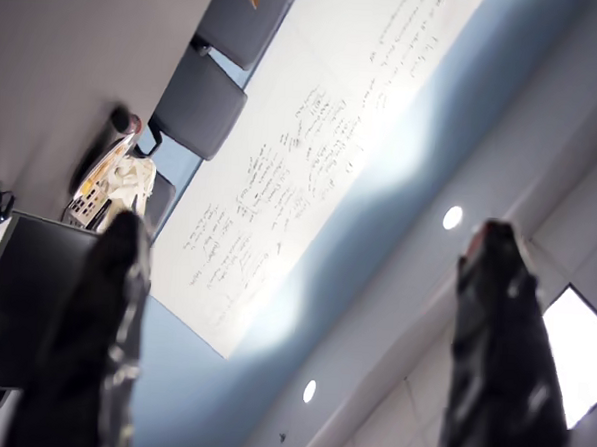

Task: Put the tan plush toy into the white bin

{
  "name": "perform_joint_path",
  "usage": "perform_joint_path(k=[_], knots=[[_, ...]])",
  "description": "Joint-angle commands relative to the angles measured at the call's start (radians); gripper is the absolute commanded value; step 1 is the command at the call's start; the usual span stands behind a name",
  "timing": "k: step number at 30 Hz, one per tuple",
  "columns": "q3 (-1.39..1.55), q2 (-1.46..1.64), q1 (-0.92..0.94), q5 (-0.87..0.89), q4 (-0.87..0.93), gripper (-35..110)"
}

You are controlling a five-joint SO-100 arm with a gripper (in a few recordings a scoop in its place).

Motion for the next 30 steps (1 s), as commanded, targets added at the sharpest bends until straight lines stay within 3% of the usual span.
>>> perform_joint_path(k=[1,23,30], knots=[[-0.064,-0.037,0.041,0.046,0.008,42],[-0.049,-0.141,0.046,0.127,0.003,43],[-0.049,-0.163,0.046,0.127,0.003,55]])
